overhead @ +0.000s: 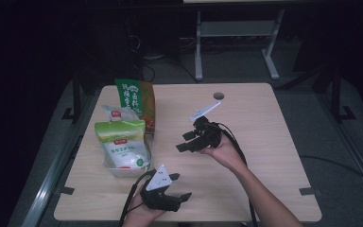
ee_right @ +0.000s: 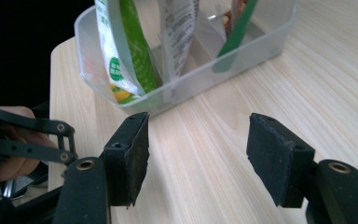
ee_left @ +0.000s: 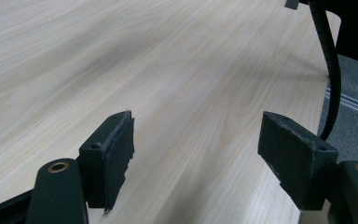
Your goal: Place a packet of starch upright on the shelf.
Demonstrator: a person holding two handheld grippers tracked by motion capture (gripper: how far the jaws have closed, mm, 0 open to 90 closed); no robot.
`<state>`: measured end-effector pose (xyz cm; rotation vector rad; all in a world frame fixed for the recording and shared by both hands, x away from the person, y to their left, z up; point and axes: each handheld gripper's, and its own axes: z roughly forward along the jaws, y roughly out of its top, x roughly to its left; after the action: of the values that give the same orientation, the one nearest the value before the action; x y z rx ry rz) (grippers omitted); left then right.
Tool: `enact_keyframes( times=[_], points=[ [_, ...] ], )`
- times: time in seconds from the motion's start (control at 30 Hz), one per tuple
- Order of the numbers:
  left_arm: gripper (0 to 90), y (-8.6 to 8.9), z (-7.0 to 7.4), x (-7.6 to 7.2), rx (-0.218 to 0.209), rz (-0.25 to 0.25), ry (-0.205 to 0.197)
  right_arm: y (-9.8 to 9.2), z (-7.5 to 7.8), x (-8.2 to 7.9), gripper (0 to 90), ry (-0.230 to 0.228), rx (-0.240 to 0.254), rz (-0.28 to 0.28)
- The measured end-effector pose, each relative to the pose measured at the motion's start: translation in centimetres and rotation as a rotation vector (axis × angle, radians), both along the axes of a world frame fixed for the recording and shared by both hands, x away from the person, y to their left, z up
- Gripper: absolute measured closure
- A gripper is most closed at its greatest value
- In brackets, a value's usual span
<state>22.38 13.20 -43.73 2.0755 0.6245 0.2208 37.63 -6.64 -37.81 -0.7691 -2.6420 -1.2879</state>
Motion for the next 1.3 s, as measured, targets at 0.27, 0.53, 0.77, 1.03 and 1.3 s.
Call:
enact_keyframes(
  times=[0.27, 0.53, 0.77, 1.03, 1.3],
  points=[
    [26.1, 0.1, 0.0, 0.1, -0.007, 0.01, -0.002, -1.7, -0.2, -0.1, 35.5, 0.012, -0.013, -0.026],
    [25.5, 0.2, 0.1, 0.3, -0.01, 0.019, 0.002, -3.4, -0.4, -0.3, 33.7, 0.018, -0.011, -0.069],
    [25.2, 0.3, 0.1, 0.5, -0.008, 0.019, 0.0, -4.9, -0.8, -0.6, 33.2, 0.03, -0.021, -0.086],
    [25.1, 0.4, 0.1, 0.7, -0.002, 0.024, -0.004, -6.9, -1.4, -1.2, 32.1, 0.046, -0.032, -0.121],
    [25.0, 0.4, 0.0, 0.7, -0.006, 0.03, 0.0, -9.0, -1.8, -2.2, 31.6, 0.042, -0.025, -0.159]
  ],
)
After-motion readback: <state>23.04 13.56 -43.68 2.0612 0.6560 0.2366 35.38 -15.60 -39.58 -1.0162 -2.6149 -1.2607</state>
